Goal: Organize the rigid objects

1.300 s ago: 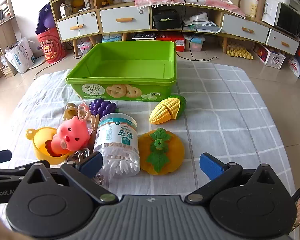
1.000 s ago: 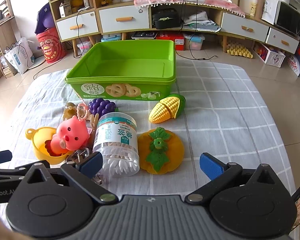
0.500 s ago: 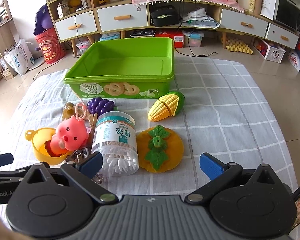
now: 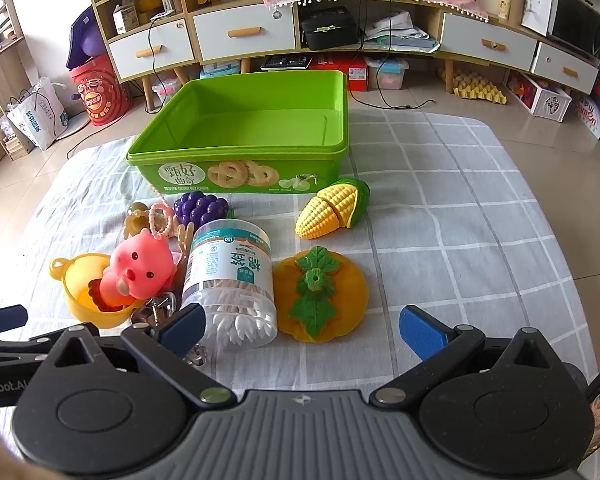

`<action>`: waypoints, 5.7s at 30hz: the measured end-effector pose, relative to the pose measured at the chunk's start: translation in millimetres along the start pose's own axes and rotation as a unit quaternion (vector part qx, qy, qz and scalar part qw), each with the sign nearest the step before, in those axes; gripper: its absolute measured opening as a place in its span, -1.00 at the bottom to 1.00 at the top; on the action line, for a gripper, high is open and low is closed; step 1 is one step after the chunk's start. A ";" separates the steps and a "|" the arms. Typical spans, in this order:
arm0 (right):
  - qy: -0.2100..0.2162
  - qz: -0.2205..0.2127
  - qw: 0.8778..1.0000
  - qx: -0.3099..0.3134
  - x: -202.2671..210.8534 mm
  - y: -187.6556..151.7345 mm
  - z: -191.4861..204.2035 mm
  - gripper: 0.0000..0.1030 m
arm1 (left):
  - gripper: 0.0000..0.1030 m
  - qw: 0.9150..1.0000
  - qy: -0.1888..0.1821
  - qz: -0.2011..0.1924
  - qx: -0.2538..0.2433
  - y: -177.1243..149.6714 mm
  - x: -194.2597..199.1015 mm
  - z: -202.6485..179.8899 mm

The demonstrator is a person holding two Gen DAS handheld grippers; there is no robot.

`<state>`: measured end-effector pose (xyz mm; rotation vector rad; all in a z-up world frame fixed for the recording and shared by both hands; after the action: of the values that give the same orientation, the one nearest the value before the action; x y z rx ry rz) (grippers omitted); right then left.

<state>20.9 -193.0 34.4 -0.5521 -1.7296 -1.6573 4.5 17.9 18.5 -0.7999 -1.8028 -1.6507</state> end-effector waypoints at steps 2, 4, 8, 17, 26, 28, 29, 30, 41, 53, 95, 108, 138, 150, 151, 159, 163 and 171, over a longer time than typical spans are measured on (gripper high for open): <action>0.000 0.000 1.000 0.000 -0.2 0.3 -0.1 0.72 | 0.96 1.000 -0.001 0.001 0.000 0.5 -0.7 0.8; 0.003 0.003 1.000 -0.001 -1.1 0.3 -0.2 0.72 | 0.96 1.000 -0.002 0.002 0.001 0.5 -0.8 1.5; 0.031 0.016 0.999 -0.016 -6.0 3.6 -2.9 0.72 | 0.96 1.000 -0.012 0.004 0.001 3.5 -1.5 5.8; 0.131 0.043 0.984 -0.115 -26.8 16.0 -24.7 0.61 | 0.89 0.999 -0.038 0.005 -0.029 22.4 -8.0 10.9; 0.199 0.098 0.953 -0.207 -47.0 19.8 -34.0 0.19 | 0.49 0.991 -0.118 -0.015 -0.064 34.2 -34.8 8.4; 0.196 0.102 0.954 -0.204 -53.0 18.6 -32.3 0.11 | 0.36 0.990 -0.122 -0.011 -0.066 32.5 -42.2 9.6; 0.197 0.101 0.954 -0.204 -55.2 18.3 -31.8 0.10 | 0.32 0.990 -0.123 -0.009 -0.069 32.2 -45.5 10.0; 0.198 0.101 0.954 -0.203 -57.6 17.8 -31.3 0.07 | 0.32 0.990 -0.125 -0.009 -0.071 32.0 -48.4 10.7; 0.183 0.116 0.955 -0.204 -81.4 16.2 -21.0 0.00 | 0.09 0.988 -0.126 -0.017 -0.089 33.8 -61.0 5.6; 0.166 0.135 0.959 -0.187 -83.0 12.4 -11.4 0.00 | 0.14 0.988 -0.104 -0.009 -0.113 35.1 -72.6 -4.4; 0.192 -0.053 0.900 -0.387 -62.6 79.3 -71.5 -0.01 | 0.10 0.991 -0.101 -0.081 -0.037 134.7 -78.0 -9.6; 0.149 -0.102 0.909 -0.375 -110.6 118.5 -77.5 -0.01 | 0.09 0.992 -0.095 -0.081 -0.019 162.0 -135.7 -7.4; 0.102 -0.061 0.953 -0.279 -106.3 106.4 -67.0 0.37 | 0.32 0.998 -0.055 0.036 0.004 130.9 -135.4 18.0; 0.093 -0.044 0.970 -0.222 -79.0 103.0 -48.2 0.52 | 0.85 0.996 -0.071 -0.058 -0.023 118.5 -88.0 2.6; 0.093 -0.043 0.971 -0.217 -74.8 103.1 -47.0 0.52 | 0.88 0.995 -0.070 -0.063 -0.024 118.2 -84.5 -0.1; 0.083 -0.047 0.977 -0.193 -39.8 98.3 -44.8 0.54 | 0.96 0.993 -0.073 -0.085 -0.024 105.2 -55.2 -4.1; 0.076 -0.041 0.979 -0.183 -28.8 93.5 -43.2 0.54 | 0.96 0.993 -0.074 -0.086 -0.016 96.8 -45.0 -2.9; 0.082 -0.034 0.984 -0.153 -11.3 77.2 -35.1 0.55 | 0.96 0.994 -0.059 -0.087 -0.009 72.9 -26.6 4.5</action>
<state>89.4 -217.9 79.3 -0.4849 -1.3990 -1.9749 76.7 25.5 46.5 -0.7827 -1.9920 -1.7626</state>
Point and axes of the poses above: each gripper's, at about its wrist camera, not at the fingertips, and x roughly against the way its jaws point, z to its left, y to its top, the point moved 1 cm from there along -x, roughly the way its jaws point, and after that the axes turned 7 degrees about -z, right-handed, at the moved point
